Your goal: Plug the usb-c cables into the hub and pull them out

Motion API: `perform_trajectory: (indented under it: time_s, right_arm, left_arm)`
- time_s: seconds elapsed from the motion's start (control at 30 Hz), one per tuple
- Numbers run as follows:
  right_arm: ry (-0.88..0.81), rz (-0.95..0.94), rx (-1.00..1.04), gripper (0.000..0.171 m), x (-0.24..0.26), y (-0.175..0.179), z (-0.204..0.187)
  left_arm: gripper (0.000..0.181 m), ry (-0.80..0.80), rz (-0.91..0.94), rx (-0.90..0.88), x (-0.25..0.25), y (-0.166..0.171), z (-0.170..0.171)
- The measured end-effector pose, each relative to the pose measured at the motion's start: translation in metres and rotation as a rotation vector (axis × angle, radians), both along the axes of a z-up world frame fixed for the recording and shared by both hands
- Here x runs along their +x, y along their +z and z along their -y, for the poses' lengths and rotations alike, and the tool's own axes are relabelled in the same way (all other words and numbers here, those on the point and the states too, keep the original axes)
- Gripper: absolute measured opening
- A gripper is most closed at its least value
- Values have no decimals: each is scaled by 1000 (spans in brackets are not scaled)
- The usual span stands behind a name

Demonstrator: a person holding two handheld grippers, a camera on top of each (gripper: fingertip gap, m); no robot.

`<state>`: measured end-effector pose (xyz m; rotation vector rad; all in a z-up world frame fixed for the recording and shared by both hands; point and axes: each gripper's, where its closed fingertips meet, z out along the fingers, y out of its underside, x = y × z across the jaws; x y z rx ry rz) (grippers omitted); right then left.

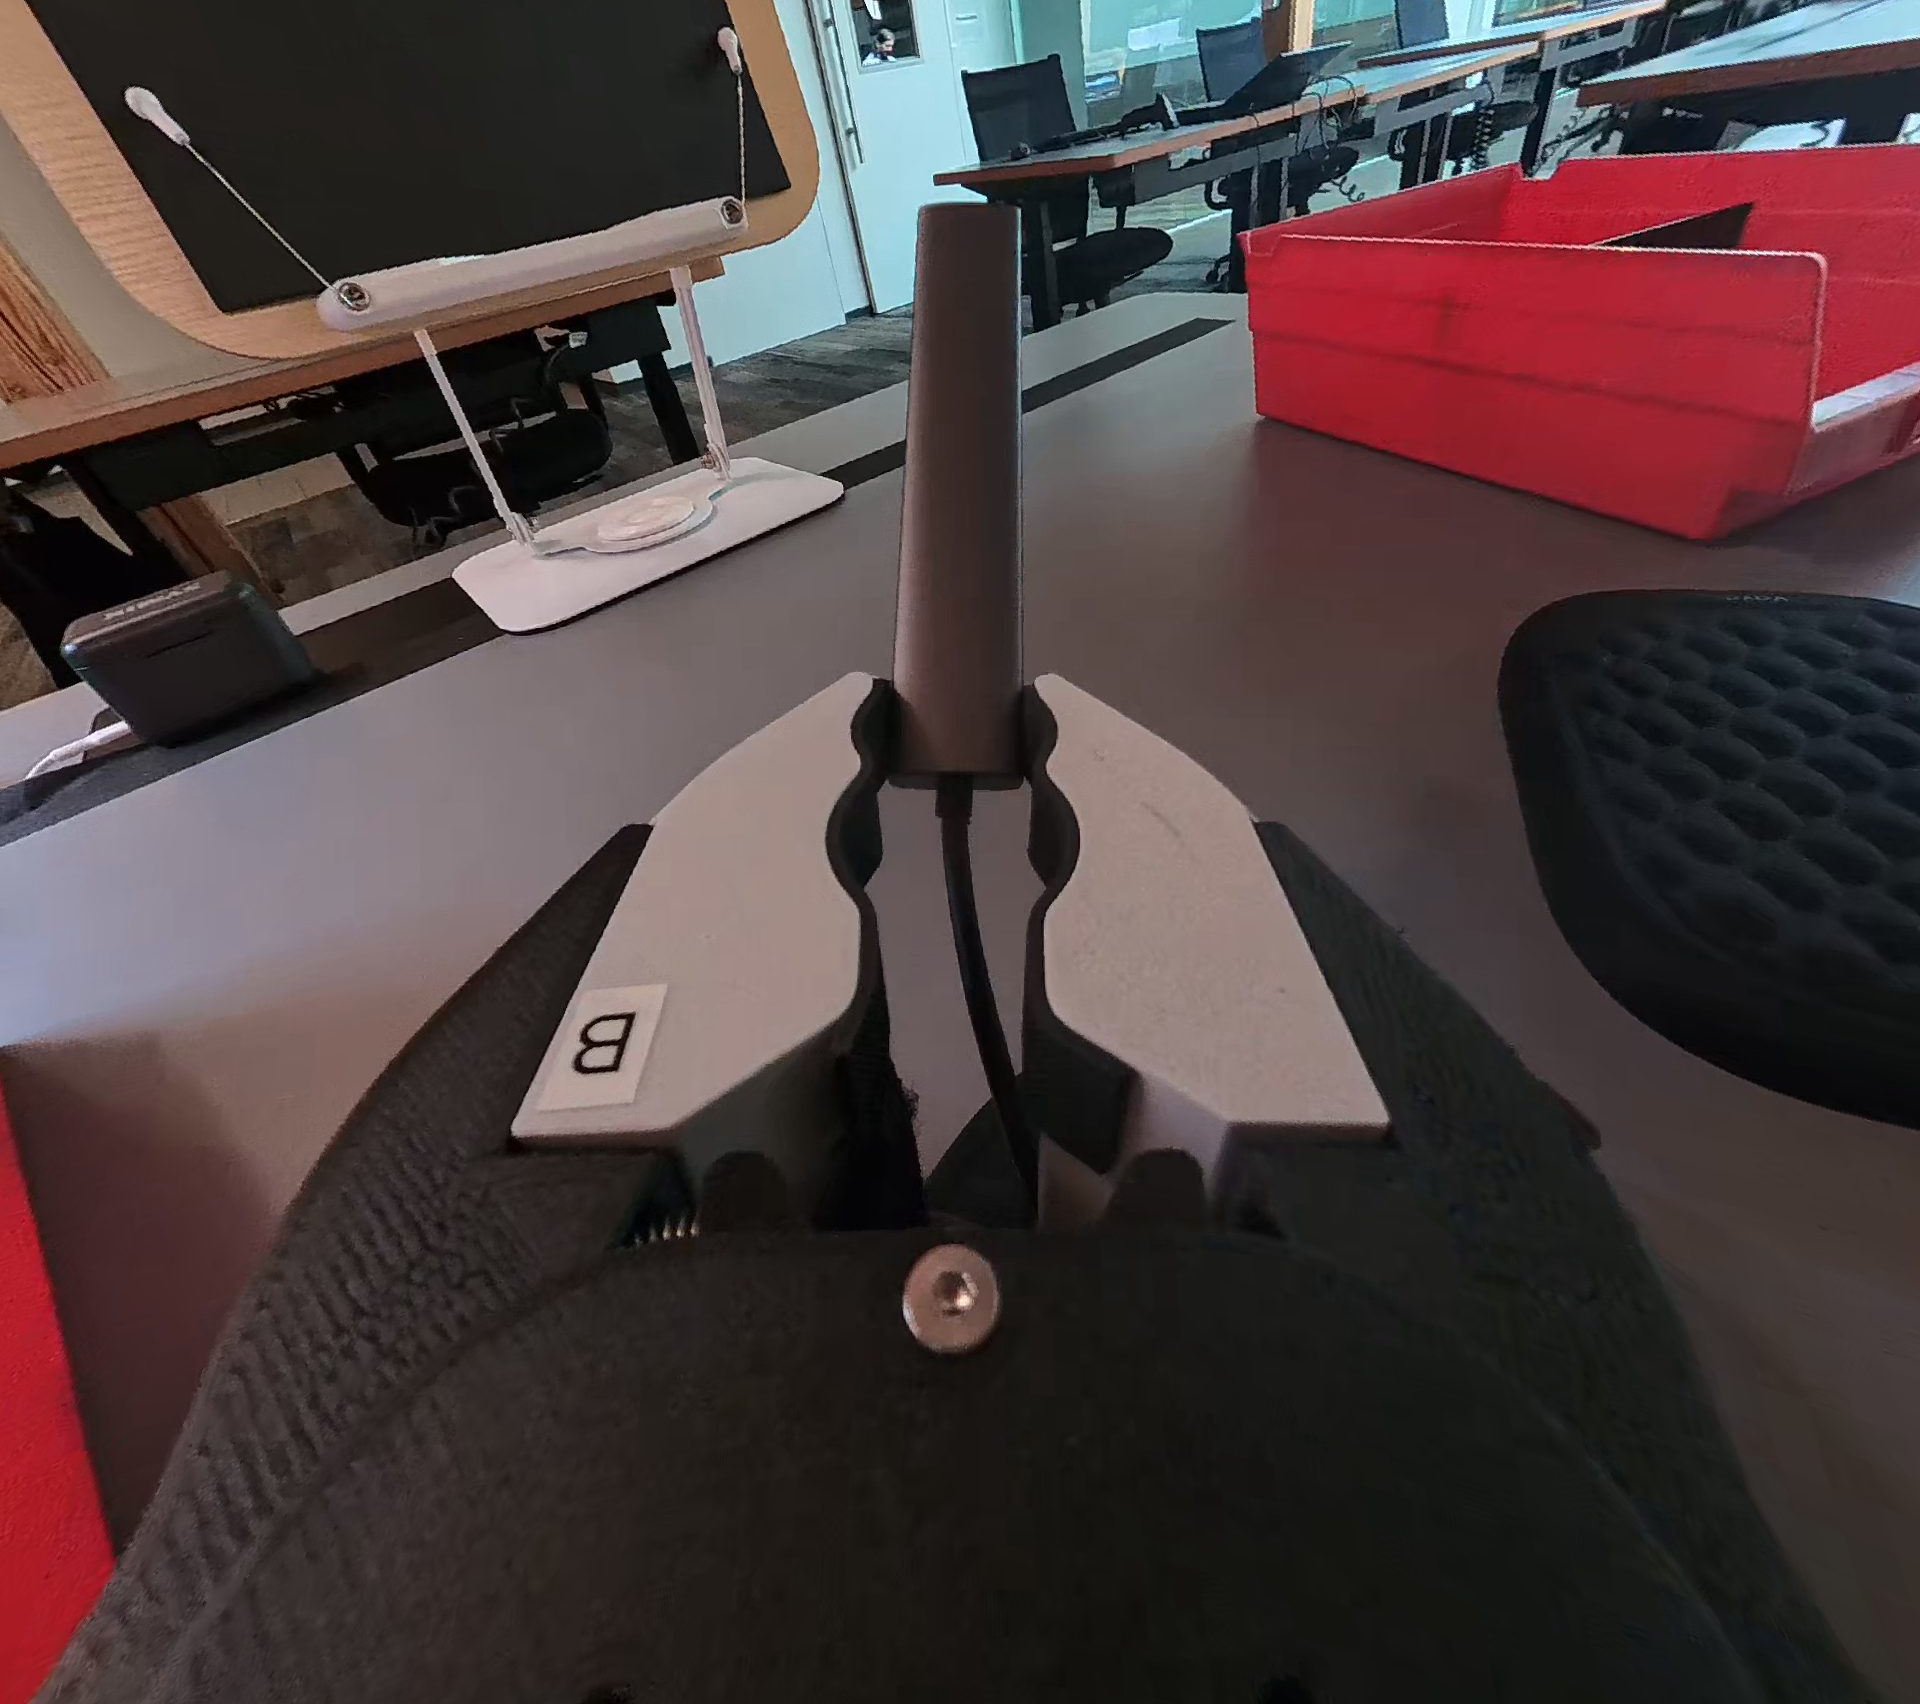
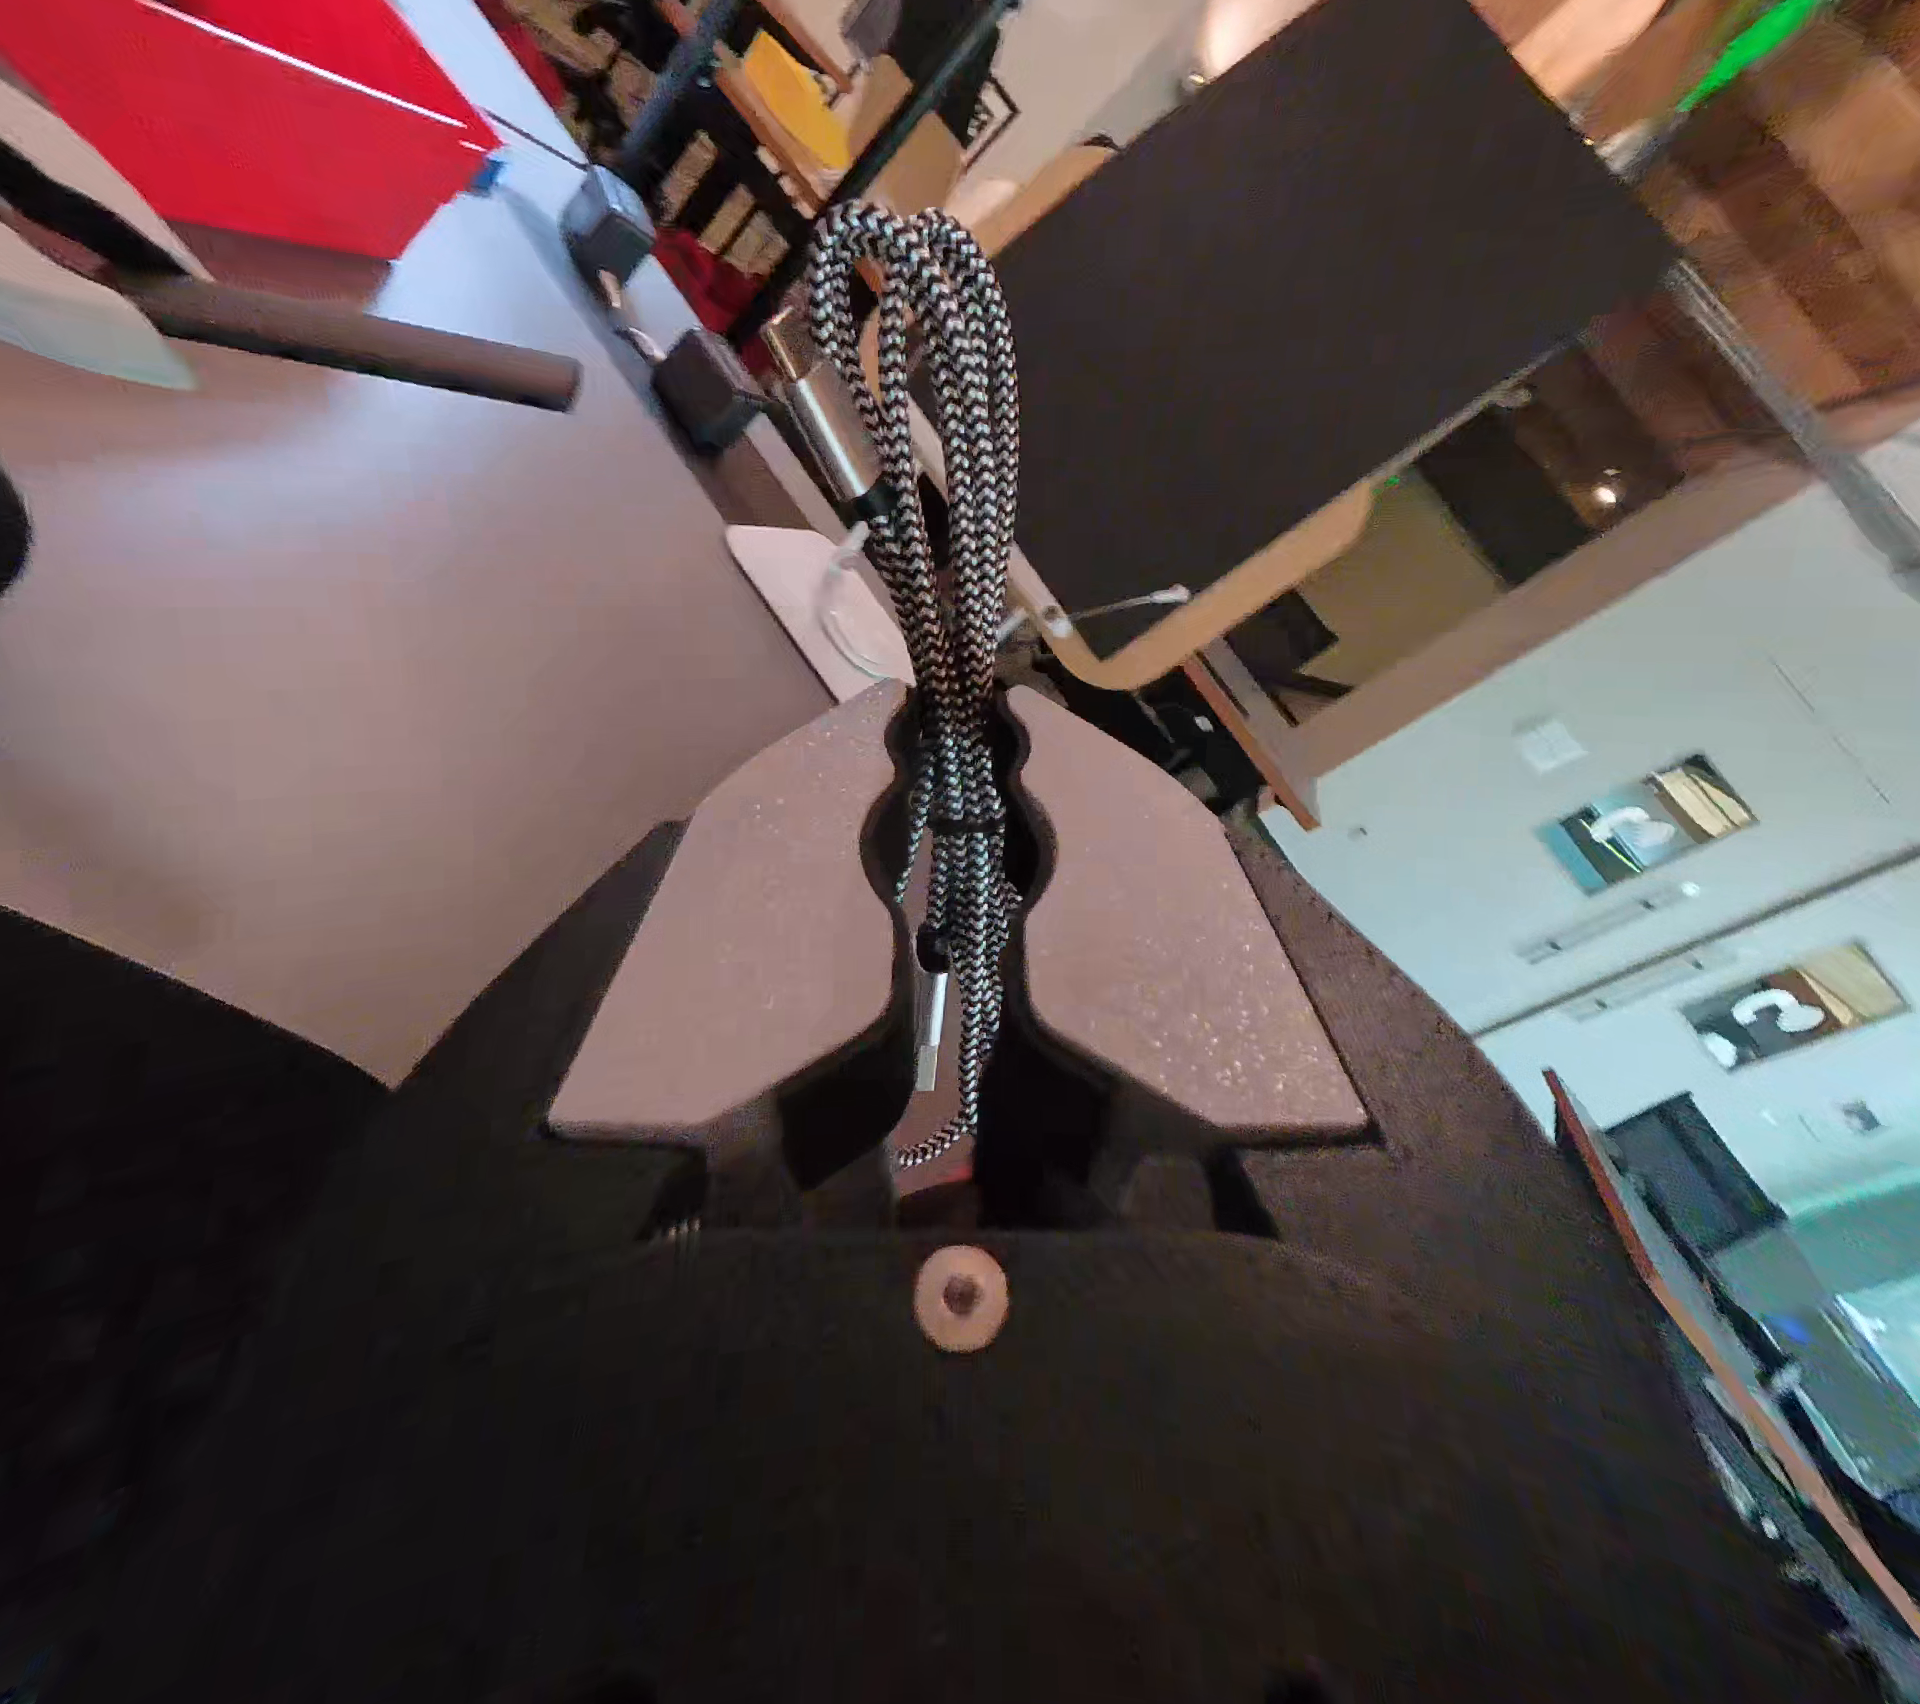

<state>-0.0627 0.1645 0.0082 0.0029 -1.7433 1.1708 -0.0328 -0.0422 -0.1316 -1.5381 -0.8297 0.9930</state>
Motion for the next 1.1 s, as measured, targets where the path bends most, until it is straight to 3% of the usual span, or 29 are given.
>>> perform_trajectory:
  time_s: [0.1, 0.27, 0.37, 0.43, 0.6, 0.67, 0.77, 0.8, 0.9, 0.97, 1.1]
  right_arm:
    - [-215, 10, 41, 12, -20, -8, -72]
    - [-501, 217, 196, 12, -58, -96, -157]
    - [-573, 326, 245, 15, -70, -137, -178]
    - [-573, 379, 209, 27, -74, -146, -178]
    - [-488, 411, -132, 48, -71, -106, -159]
    - [-358, 410, -366, 52, -59, -73, -131]
    - [12, 446, -806, 54, -23, -24, -66]
    - [140, 487, -914, 61, -11, -18, -42]
    - [404, 686, -1004, 112, 14, -37, 39]
    - [453, 798, -1000, 121, 23, -61, 88]
    - [561, 985, -1030, 115, 42, -78, 159]
  left_arm:
    - [24, 3, -3, -2, 0, 0, 0]
    - [24, 6, -2, -14, 0, -1, 0]
    - [24, 9, 3, -22, -1, -2, -1]
    - [24, 9, 8, -26, -2, -3, -1]
    - [24, 10, 11, -32, -2, -3, -1]
    - [24, 13, 2, -30, -2, -2, -1]
    - [24, 18, -11, -17, -1, 1, 1]
    - [24, 18, -22, -8, 0, 2, 2]
    - [24, 3, -82, 36, 4, 13, 3]
    - [24, -20, -132, 73, 8, 21, 2]
    - [24, -65, -141, 102, 11, 24, -1]
